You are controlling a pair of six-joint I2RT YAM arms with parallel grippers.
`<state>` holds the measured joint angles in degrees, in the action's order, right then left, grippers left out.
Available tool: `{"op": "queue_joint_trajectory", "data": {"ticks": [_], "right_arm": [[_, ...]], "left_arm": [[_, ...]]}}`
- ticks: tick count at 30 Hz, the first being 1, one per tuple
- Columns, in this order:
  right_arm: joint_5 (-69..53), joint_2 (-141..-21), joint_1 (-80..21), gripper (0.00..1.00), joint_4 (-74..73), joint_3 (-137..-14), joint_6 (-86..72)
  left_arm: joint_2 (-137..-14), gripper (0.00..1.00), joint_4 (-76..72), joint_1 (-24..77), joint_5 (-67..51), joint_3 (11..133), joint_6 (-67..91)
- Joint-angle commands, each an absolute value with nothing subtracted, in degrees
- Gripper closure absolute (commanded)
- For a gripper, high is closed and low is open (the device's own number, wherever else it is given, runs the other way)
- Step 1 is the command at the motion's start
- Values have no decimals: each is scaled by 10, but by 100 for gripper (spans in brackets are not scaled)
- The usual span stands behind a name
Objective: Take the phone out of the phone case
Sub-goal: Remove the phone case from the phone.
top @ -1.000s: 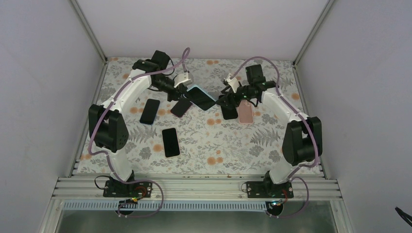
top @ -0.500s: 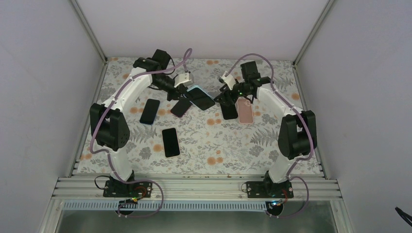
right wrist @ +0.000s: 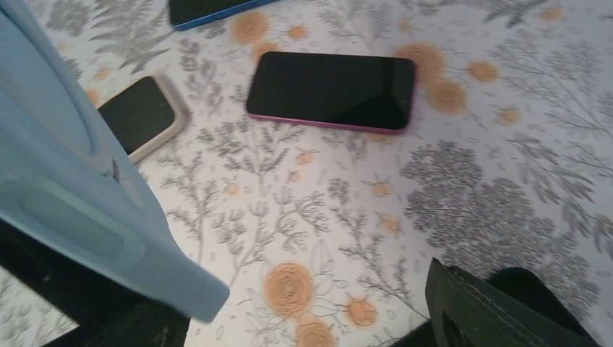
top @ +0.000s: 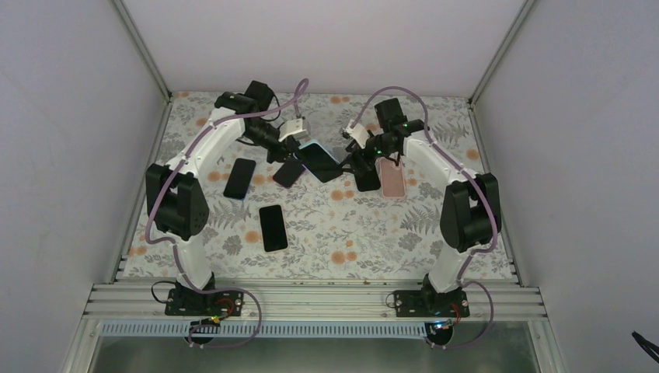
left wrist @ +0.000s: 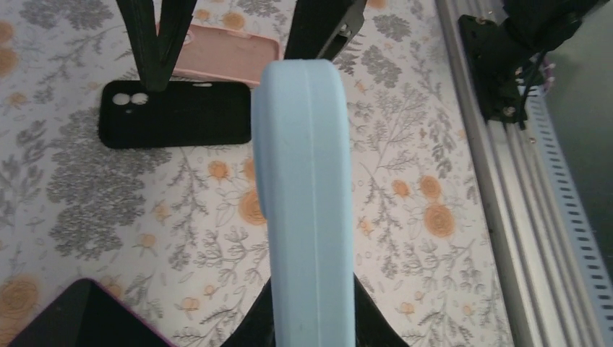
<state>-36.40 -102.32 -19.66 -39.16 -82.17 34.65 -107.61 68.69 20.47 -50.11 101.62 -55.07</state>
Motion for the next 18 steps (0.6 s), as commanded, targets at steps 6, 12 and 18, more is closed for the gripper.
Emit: {"op": "queue_joint_trajectory", "data": {"ticks": [6, 12, 18], "right_arm": [[-523, -1003, -284, 14, -434, -889, 392], [-647, -1072, -291, 14, -561, -993, 436], [-741, -1133, -321, 15, -677, -1078, 506]], "left_arm": [[-1068, 98, 682, 243, -662, 1042, -554], [-1061, 98, 626, 244, -626, 1022, -518], [-1056, 98, 546, 251, -571, 990, -478]]}}
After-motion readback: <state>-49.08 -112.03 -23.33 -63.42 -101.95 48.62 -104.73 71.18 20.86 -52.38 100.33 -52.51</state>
